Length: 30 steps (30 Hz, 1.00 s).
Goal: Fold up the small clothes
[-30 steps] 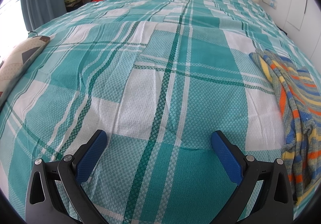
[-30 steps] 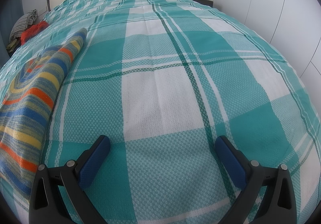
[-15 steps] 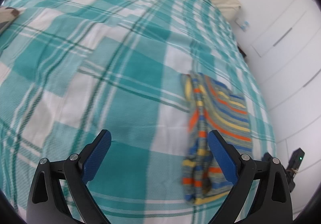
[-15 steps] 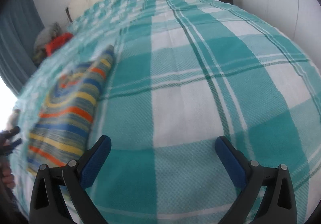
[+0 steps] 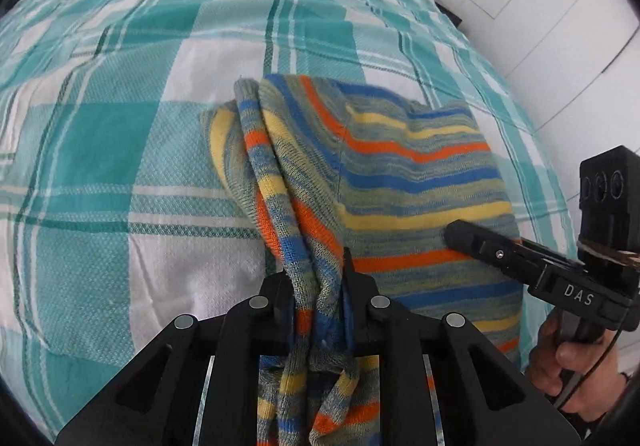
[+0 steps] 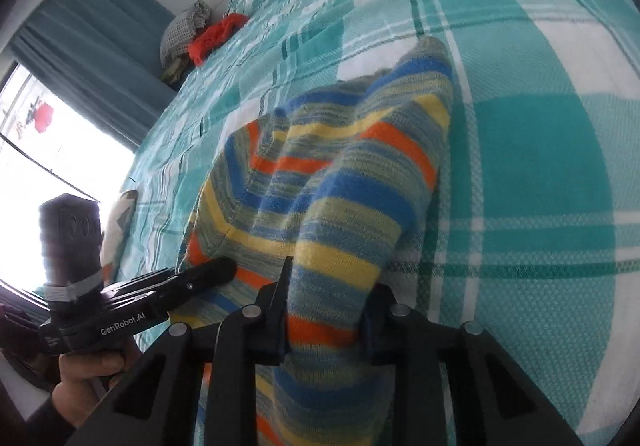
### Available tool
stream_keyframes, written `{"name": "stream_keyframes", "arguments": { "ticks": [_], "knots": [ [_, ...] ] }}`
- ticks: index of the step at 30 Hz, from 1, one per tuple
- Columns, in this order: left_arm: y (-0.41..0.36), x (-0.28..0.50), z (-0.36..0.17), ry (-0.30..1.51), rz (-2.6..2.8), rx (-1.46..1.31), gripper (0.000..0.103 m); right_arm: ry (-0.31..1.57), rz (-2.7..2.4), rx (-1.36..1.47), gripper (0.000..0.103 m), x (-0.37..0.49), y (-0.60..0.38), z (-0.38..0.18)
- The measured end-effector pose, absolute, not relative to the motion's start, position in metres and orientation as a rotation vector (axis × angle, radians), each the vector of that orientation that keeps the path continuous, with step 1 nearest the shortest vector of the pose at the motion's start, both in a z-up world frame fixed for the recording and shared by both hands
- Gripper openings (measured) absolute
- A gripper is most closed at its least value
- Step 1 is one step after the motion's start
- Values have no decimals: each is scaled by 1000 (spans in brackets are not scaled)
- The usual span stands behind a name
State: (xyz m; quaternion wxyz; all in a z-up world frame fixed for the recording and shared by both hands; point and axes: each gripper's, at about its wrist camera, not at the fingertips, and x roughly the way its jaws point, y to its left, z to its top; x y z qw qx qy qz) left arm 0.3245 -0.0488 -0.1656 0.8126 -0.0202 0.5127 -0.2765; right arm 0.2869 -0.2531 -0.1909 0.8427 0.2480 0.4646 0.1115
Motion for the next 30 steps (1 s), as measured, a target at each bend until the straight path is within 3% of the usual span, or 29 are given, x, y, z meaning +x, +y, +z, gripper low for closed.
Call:
{"name": "stream_keyframes", "arguments": {
  "ticks": [4,8,9,10,11,12,13,14,15,17,19,21,24,27,30],
  "knots": [
    [-50,317,-103,940,-646,-52,16,834,272,356,25,274,-232,-125],
    [-52,320,-59,874,-688,-77,17,721,296,364,25,271,-235,-67],
    [-55,324,-61,893,-682,-76,21,721,297,386,25,273,-239,-61],
    [-57,331,-72,934,-663,-71,36,733,292,415,25,278,-245,-60],
    [-59,338,-90,988,-636,-63,49,755,275,447,29,283,-251,-65],
    [-60,343,-112,1033,-582,-47,66,797,256,470,39,289,-258,-76],
    [-52,342,-133,1062,-516,-17,62,862,227,473,51,294,-266,-93],
    [-45,337,-150,1084,-441,37,58,923,168,444,73,292,-275,-107],
    [-38,326,-160,1088,-380,90,54,965,99,400,76,286,-282,-119],
    [-20,294,-159,1030,-320,160,59,1000,23,324,76,258,-295,-132],
    [-10,257,-145,945,-269,220,82,995,-9,253,82,225,-297,-130],
    [-6,223,-122,858,-218,245,94,983,-51,160,87,193,-290,-120],
    [-3,181,-81,782,-167,212,103,944,-69,81,89,150,-271,-94],
    [2,151,-46,753,-160,138,103,894,-69,64,98,112,-254,-60],
    [7,135,-32,839,-205,67,103,874,-85,53,100,84,-243,-34]
  ]
}}
